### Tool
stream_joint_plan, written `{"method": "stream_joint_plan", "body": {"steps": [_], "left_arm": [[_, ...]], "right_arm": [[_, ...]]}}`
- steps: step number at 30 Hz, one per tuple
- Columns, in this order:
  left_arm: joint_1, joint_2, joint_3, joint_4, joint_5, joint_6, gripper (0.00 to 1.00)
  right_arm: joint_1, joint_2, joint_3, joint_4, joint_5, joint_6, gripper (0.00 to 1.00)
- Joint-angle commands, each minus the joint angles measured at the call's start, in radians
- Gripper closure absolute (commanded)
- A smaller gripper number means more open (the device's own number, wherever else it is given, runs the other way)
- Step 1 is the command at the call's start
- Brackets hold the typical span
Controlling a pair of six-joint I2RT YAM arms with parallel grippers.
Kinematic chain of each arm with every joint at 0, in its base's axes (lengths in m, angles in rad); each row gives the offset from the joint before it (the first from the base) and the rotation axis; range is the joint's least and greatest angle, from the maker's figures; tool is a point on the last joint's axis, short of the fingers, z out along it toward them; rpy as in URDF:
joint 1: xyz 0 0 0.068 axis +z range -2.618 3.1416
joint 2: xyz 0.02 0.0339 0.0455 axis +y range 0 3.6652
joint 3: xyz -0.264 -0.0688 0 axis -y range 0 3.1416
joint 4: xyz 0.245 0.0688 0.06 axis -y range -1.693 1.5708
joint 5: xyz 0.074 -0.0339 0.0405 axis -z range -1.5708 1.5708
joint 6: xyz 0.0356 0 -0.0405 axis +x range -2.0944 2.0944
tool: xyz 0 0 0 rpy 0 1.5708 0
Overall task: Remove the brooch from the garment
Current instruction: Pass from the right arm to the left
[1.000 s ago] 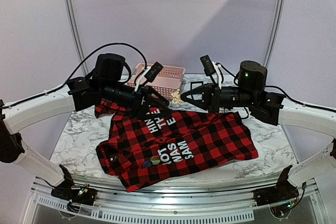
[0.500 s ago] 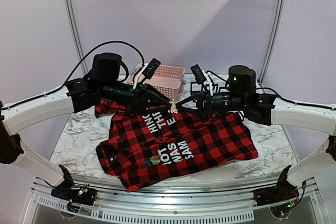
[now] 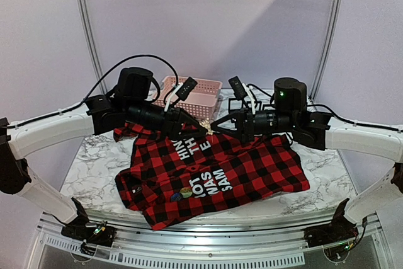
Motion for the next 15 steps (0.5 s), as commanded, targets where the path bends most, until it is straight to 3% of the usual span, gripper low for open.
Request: {"method": "stream_joint_plan", "body": {"steps": [1, 15], "left_arm": [[0.01, 0.015, 0.023, -0.016, -0.011, 0.009, 0.77], [0.019, 0.019, 0.027, -0.024, -0.02, 0.004, 0.89]], "right_arm": [[0.007, -0.014, 0.018, -0.032, 0.012, -0.017, 1.0], [0.009, -0.031, 0.015, -0.047, 0.011, -0.027, 1.0]]}}
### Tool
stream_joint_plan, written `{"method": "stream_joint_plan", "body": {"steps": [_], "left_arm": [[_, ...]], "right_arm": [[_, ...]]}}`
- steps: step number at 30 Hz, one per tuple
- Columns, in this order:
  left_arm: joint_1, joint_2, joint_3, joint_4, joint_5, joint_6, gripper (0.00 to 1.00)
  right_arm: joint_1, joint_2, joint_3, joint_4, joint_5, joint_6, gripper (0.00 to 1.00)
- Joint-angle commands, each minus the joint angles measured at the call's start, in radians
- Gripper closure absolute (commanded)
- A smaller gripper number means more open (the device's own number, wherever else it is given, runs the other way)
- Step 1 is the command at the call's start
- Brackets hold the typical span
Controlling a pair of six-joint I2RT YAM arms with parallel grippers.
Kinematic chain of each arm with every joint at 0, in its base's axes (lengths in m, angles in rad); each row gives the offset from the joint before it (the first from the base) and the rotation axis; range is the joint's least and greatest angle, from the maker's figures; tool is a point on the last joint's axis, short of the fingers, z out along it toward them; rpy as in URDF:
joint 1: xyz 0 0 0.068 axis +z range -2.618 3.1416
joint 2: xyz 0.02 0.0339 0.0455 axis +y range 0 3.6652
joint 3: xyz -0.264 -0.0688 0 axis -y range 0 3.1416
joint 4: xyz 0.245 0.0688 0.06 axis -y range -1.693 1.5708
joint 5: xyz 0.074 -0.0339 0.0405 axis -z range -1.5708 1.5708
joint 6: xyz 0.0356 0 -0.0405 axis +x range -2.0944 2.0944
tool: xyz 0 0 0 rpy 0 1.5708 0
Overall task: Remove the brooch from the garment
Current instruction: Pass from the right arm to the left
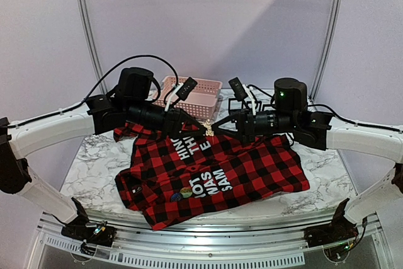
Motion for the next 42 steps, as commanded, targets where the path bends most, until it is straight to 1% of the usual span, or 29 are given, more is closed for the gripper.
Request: {"method": "stream_joint_plan", "body": {"steps": [1, 3, 6, 11, 13, 14, 19, 21, 27, 30, 34, 38, 42], "left_arm": [[0.015, 0.014, 0.022, -0.014, -0.002, 0.005, 0.91], [0.015, 0.015, 0.022, -0.013, 0.001, 0.003, 0.93], [0.015, 0.017, 0.022, -0.007, 0.012, 0.0, 1.0], [0.015, 0.018, 0.018, 0.007, 0.026, -0.009, 1.0], [0.015, 0.014, 0.019, 0.009, 0.038, -0.011, 1.0], [0.015, 0.011, 0.018, 0.013, 0.044, -0.013, 1.0], [0.02, -0.015, 0.014, 0.021, 0.078, -0.003, 1.0], [0.025, -0.026, 0.012, 0.022, 0.088, 0.002, 1.0], [0.045, -0.048, 0.011, 0.034, 0.14, -0.002, 1.0], [0.05, -0.052, 0.013, 0.035, 0.165, -0.002, 1.0], [0.053, -0.054, 0.015, 0.035, 0.19, -0.002, 1.0], [0.056, -0.054, 0.017, 0.032, 0.192, -0.004, 1.0], [0.058, -0.054, 0.018, 0.029, 0.195, -0.003, 1.0]], "right_arm": [[0.008, -0.024, 0.014, -0.017, 0.008, -0.012, 1.0], [0.009, -0.026, 0.015, -0.017, 0.006, -0.012, 1.0], [0.011, -0.024, 0.015, -0.02, 0.009, -0.014, 1.0], [0.021, -0.026, 0.019, -0.033, 0.037, -0.022, 1.0], [0.028, -0.031, 0.018, -0.042, 0.069, -0.034, 0.92], [0.03, -0.035, 0.014, -0.042, 0.09, -0.038, 0.83], [0.032, -0.087, -0.038, -0.003, 0.157, -0.05, 0.47], [0.031, -0.119, -0.061, 0.004, 0.189, -0.054, 0.39], [0.031, -0.154, -0.129, 0.001, 0.278, -0.073, 0.36], [0.03, -0.139, -0.137, -0.004, 0.283, -0.078, 0.35], [0.041, -0.104, -0.118, -0.023, 0.274, -0.089, 0.33], [0.069, -0.059, -0.076, -0.06, 0.291, -0.118, 0.33], [0.083, -0.036, -0.056, -0.061, 0.289, -0.134, 0.33]]}}
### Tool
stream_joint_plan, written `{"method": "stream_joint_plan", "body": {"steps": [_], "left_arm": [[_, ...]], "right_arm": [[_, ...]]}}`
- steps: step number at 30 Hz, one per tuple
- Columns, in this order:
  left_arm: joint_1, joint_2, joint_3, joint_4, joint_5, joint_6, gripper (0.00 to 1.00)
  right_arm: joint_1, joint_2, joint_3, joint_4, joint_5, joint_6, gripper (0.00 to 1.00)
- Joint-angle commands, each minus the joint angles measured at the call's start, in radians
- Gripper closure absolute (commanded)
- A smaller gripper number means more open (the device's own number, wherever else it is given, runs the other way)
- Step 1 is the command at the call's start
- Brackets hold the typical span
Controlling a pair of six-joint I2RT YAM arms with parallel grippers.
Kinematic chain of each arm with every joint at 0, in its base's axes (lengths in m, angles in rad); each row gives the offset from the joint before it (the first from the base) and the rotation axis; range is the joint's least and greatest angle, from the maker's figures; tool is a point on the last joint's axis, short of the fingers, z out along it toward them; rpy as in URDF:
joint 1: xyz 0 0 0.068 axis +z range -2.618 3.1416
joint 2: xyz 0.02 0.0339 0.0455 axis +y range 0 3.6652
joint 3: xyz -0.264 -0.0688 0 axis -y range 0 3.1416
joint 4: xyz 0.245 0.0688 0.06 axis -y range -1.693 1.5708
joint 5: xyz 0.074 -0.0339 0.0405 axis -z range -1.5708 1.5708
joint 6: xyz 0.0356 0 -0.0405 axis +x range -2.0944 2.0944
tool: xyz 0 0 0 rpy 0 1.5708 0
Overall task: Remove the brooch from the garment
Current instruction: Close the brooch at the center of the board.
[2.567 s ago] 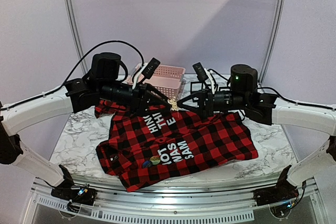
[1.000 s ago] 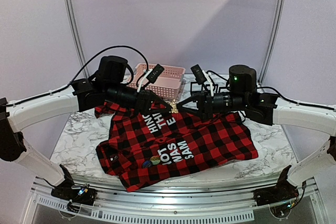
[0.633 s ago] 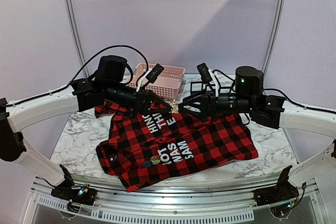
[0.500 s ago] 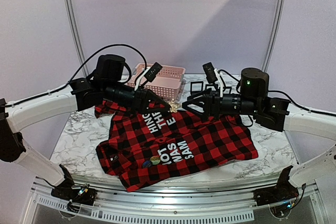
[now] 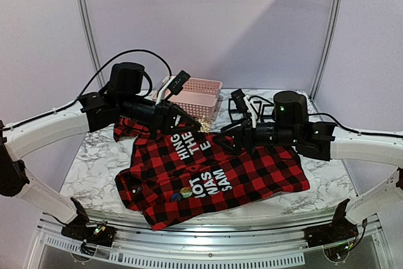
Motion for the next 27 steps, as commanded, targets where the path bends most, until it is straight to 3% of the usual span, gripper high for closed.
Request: {"method": "stream_joint_plan", "body": {"steps": [1, 19, 27], "left_arm": [[0.016, -0.017, 0.016, 0.004, 0.018, 0.005, 1.0], [0.019, -0.002, 0.018, -0.001, 0.029, 0.002, 1.0], [0.02, 0.003, 0.021, -0.008, 0.032, 0.005, 1.0]], "right_arm": [[0.017, 0.024, 0.044, -0.022, 0.014, -0.035, 0.33], [0.044, 0.01, 0.069, 0.0, -0.041, -0.029, 0.32], [0.044, -0.004, 0.081, 0.001, -0.089, -0.018, 0.43]]}}
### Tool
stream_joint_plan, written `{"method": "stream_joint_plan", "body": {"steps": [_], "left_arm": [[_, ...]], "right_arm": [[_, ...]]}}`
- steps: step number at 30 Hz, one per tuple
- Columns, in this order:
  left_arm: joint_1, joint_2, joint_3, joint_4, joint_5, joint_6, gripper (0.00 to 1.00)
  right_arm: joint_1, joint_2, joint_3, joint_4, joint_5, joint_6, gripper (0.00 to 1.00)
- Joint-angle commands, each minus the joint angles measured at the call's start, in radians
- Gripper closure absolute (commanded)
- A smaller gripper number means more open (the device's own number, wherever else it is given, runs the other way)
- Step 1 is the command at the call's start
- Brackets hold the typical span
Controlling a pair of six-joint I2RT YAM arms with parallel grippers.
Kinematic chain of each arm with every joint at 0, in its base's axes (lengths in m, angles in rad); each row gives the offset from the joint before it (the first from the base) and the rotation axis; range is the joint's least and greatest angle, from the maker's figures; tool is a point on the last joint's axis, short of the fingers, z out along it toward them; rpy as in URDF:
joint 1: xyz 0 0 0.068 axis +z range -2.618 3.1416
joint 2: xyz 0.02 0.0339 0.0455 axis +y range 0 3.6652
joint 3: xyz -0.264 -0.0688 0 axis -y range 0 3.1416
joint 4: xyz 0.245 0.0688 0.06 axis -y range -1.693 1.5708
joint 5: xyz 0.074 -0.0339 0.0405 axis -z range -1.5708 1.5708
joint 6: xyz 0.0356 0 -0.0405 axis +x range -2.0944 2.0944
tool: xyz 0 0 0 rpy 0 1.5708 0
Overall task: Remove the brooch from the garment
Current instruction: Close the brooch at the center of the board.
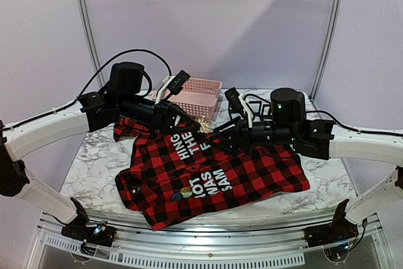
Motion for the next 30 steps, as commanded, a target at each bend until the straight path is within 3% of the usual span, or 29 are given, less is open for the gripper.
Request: {"method": "stream_joint_plan", "body": {"steps": [1, 30], "left_arm": [[0.017, 0.004, 0.02, -0.008, 0.008, 0.006, 1.0], [0.016, 0.02, 0.024, -0.018, 0.02, 0.008, 1.0]], "right_arm": [[0.007, -0.025, 0.031, 0.005, -0.037, 0.002, 0.44], [0.007, -0.014, 0.046, 0.076, -0.056, 0.017, 0.46]]}}
